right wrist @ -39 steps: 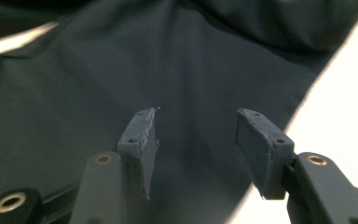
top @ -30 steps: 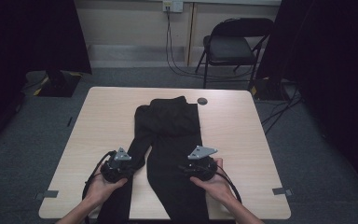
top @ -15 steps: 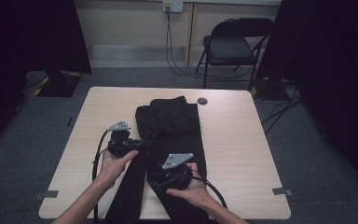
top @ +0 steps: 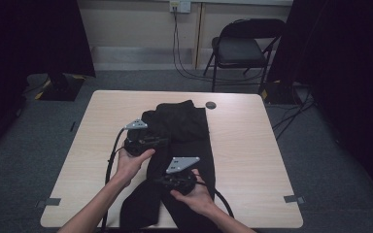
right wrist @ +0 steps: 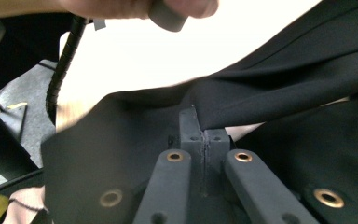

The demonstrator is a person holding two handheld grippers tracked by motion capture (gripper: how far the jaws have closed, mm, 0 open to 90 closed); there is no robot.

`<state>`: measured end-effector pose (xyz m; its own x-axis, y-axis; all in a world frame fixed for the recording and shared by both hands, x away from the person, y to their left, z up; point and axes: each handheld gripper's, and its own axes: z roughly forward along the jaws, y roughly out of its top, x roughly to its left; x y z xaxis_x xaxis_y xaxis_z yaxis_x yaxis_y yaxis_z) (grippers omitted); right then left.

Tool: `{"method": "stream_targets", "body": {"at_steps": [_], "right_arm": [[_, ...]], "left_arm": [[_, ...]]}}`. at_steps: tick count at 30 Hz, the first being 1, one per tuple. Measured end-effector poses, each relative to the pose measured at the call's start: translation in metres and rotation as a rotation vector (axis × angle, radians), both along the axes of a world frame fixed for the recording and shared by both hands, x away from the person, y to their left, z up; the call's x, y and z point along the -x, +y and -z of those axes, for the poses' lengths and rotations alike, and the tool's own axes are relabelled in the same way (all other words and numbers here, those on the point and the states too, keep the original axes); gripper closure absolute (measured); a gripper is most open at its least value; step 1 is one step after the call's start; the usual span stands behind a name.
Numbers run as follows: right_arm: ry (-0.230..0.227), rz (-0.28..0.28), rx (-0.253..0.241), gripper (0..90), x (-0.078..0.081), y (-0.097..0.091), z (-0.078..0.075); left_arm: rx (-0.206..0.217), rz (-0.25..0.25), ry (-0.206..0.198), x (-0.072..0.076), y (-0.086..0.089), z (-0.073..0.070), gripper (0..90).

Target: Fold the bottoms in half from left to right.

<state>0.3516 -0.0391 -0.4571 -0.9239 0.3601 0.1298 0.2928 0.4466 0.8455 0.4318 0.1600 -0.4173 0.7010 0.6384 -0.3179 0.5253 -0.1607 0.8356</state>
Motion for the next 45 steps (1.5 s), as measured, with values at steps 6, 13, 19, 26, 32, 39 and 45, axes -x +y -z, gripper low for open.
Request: {"method": "stream_targets", "body": {"at_steps": [6,13,19,26,32,39,45], "right_arm": [[-0.022,0.086,-0.076,90.0,0.007,-0.062,-0.033],[-0.074,0.183,-0.119,90.0,0.013,-0.12,-0.063],[0.0,0.22,0.051,89.7,0.01,-0.133,-0.021],[0.028,0.346,0.185,57.5,0.002,-0.147,0.007],[-0.038,0.423,0.138,43.6,-0.001,-0.151,-0.006],[-0.057,0.381,0.133,52.7,-0.026,-0.125,-0.001],[-0.044,0.335,0.236,67.3,-0.043,-0.094,0.024]], "left_arm": [[-0.019,-0.055,-0.033,-0.003,0.011,-0.002,50.6],[-0.134,-0.038,-0.061,0.005,0.008,0.009,54.7],[-0.234,0.042,0.002,0.015,-0.007,0.048,70.7],[-0.339,0.161,0.01,0.033,-0.026,0.065,63.8],[-0.413,0.136,-0.005,0.046,-0.029,0.072,56.6],[-0.432,0.136,-0.029,0.051,-0.024,0.073,56.6],[-0.43,0.12,-0.03,0.053,-0.006,0.073,56.6]]}}
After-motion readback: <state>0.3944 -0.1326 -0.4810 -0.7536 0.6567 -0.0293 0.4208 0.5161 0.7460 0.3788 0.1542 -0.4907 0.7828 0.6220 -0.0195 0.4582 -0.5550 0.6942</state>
